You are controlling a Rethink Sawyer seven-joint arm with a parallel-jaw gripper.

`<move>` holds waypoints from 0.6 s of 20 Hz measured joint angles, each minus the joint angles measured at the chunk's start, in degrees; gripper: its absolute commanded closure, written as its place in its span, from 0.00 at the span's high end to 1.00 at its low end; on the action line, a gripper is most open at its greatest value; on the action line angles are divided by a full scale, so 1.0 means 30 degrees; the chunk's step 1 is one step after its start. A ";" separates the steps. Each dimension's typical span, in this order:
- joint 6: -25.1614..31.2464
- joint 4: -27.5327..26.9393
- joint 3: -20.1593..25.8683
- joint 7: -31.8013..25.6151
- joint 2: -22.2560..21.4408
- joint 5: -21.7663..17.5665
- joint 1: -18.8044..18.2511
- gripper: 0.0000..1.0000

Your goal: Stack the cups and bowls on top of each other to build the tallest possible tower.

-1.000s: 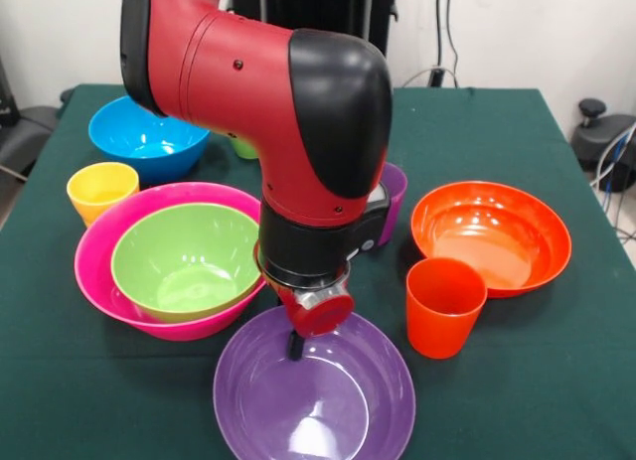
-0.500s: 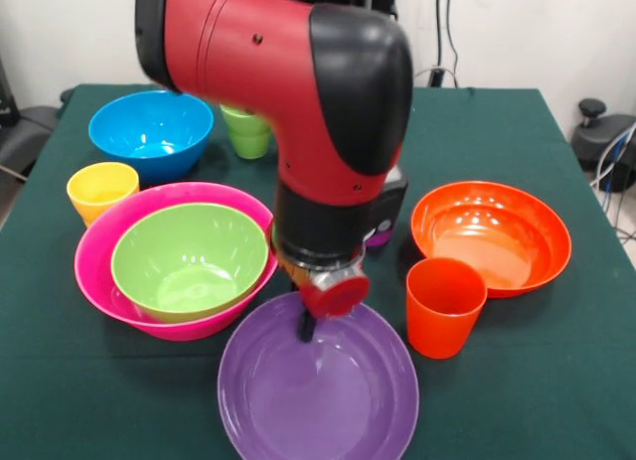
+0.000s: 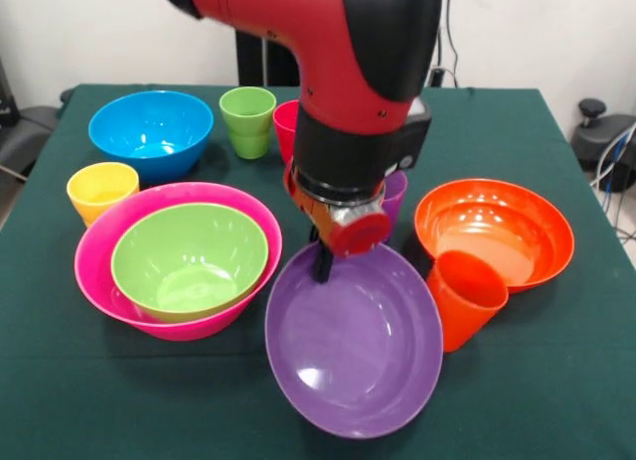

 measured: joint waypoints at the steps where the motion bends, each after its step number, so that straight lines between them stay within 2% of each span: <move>1: 0.0000 0.0207 -0.0006 0.0000 -0.0145 -0.0004 0.0034 0.00; 7: 0.0055 0.1332 -0.0006 0.0000 -0.1161 -0.0008 0.0114 0.00; 12: 0.1023 0.1824 -0.0016 0.0000 -0.2140 -0.0016 0.0116 0.00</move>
